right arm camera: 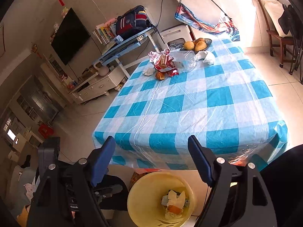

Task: Collect trash
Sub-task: 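Lower both held items into the yellow basin and open both tools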

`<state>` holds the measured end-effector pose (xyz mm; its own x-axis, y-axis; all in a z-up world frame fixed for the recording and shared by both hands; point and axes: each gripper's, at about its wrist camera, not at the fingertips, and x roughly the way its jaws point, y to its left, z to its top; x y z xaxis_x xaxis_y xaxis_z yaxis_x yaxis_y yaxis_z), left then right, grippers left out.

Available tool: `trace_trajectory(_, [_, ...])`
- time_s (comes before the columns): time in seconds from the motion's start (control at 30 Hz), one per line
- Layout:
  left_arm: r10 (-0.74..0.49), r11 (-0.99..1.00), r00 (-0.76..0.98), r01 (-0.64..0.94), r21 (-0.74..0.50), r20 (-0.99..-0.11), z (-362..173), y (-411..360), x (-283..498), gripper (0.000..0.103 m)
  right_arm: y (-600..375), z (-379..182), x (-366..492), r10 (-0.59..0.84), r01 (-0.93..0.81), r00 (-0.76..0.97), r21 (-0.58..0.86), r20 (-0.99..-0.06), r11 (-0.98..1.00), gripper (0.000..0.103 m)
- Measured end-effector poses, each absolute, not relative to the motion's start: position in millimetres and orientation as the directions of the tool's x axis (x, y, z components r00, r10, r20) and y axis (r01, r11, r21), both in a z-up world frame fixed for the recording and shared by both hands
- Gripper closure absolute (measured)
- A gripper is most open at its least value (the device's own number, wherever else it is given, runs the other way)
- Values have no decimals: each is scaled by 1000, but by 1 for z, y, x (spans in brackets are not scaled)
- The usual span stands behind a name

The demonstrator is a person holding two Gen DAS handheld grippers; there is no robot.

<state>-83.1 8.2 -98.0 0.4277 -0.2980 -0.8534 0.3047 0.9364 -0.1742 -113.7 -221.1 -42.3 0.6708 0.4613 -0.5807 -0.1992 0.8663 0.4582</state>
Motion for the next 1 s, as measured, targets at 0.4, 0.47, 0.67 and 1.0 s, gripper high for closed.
trace_trajectory(0.4, [-144,989,671,81,-121,-727,-55,51,-70,7,-208,-46,-118,407,-224,675,354,-616,908,21])
trace_trajectory(0.47, [-130,991,679,65,-118,-723,-54,54,-70,7,-204,-46,-119,401,-233,673,337,-621,912,21])
trace_trajectory(0.67, [-123,991,686,51,-121,-717,-52,58,-70,7,-196,-46,-121,388,-256,675,294,-628,921,19])
trace_trajectory(1.0, [-136,988,686,35,-153,-715,-50,65,-68,7,-198,-46,-120,392,-252,675,304,-625,919,18])
